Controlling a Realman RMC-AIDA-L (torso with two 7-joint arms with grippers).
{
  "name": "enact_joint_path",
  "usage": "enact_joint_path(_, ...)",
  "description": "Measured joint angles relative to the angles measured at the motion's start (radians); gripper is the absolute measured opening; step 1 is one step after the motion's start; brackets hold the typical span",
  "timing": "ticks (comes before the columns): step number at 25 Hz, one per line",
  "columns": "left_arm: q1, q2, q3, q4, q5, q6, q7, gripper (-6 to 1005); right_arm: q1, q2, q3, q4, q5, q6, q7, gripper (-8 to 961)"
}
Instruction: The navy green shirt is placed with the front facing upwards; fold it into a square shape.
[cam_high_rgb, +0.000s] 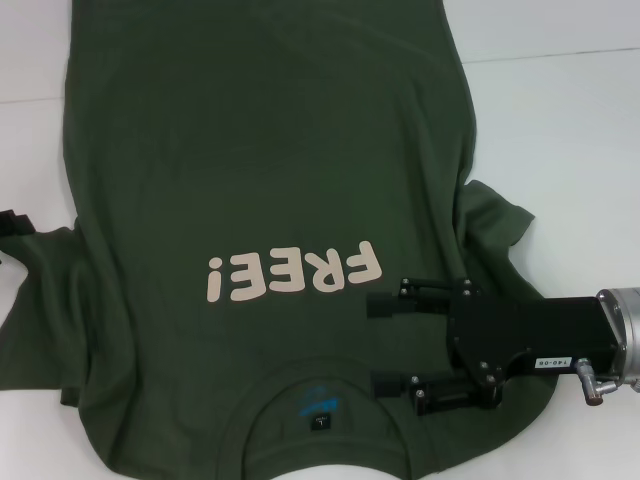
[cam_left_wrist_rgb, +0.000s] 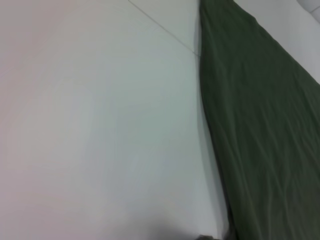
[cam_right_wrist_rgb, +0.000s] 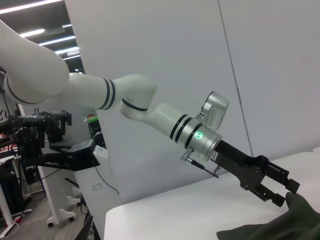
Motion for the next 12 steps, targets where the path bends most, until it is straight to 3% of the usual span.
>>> enact_joint_path(12,-0.024,-0.002,0.036,0.042,0.002,-0.062,0.000,734,0.000,-0.003,0.000,-0.001,0.000,-0.003,0.000,857)
